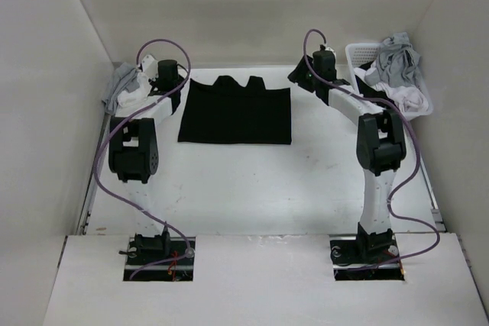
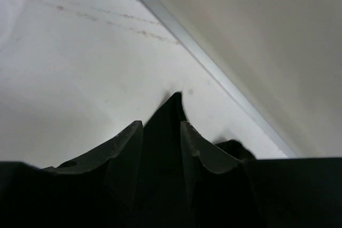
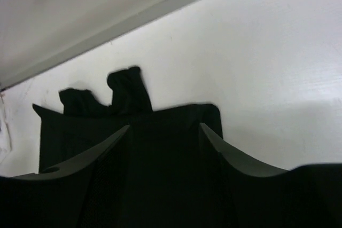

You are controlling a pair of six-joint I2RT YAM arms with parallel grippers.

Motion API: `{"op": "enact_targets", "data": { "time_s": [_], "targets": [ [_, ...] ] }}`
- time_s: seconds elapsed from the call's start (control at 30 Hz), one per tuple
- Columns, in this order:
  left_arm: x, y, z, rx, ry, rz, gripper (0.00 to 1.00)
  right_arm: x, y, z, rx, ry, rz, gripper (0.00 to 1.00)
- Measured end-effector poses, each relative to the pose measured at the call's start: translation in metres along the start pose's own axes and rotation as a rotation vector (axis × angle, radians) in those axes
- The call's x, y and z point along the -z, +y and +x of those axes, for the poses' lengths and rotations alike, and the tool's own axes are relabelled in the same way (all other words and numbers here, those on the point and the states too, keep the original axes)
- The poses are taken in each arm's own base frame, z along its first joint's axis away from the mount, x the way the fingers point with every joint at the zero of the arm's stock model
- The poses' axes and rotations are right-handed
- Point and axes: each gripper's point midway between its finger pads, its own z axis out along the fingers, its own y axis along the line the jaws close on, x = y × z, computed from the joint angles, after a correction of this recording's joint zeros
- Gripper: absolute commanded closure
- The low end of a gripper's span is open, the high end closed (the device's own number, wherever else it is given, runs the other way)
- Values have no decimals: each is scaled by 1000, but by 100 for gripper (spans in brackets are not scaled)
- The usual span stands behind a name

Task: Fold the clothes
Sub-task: Fold the tank top

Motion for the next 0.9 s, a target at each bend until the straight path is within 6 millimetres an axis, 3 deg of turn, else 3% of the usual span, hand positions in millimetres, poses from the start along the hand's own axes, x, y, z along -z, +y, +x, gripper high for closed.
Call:
{"op": "enact_targets", "data": {
  "time_s": [0.03,0.07,0.13,0.17,0.2,0.27,0.37,0.47,0.57,0.67,0.9],
  "targets": [
    [10,10,1,-1,5,-11,67,6,-1,3,0,1,2,42],
    [24,20,2,-2,9,-18,67,18,-3,10,2,9,8,53],
    [59,35,3,0,16,-16,66,47,-6,24,14,16,17,88],
    [79,41,5,3,17,-8,66,63,-6,33,21,18,17,100],
    [99,45,7,8,14,7,66,82,-5,44,25,22,12,100],
    [133,54,15,15,16,35,63,114,0,65,33,28,-11,98],
    [168,79,37,25,55,51,56,144,1,99,44,50,-45,69],
    [178,115,64,21,130,6,51,155,-24,132,39,88,-12,46],
    [184,147,89,23,219,-43,50,158,-52,159,32,141,43,43],
    [189,166,102,35,269,-74,50,156,-62,171,11,173,62,44],
    [186,171,108,57,296,-71,48,149,-59,184,-44,205,31,46]
  ]
}}
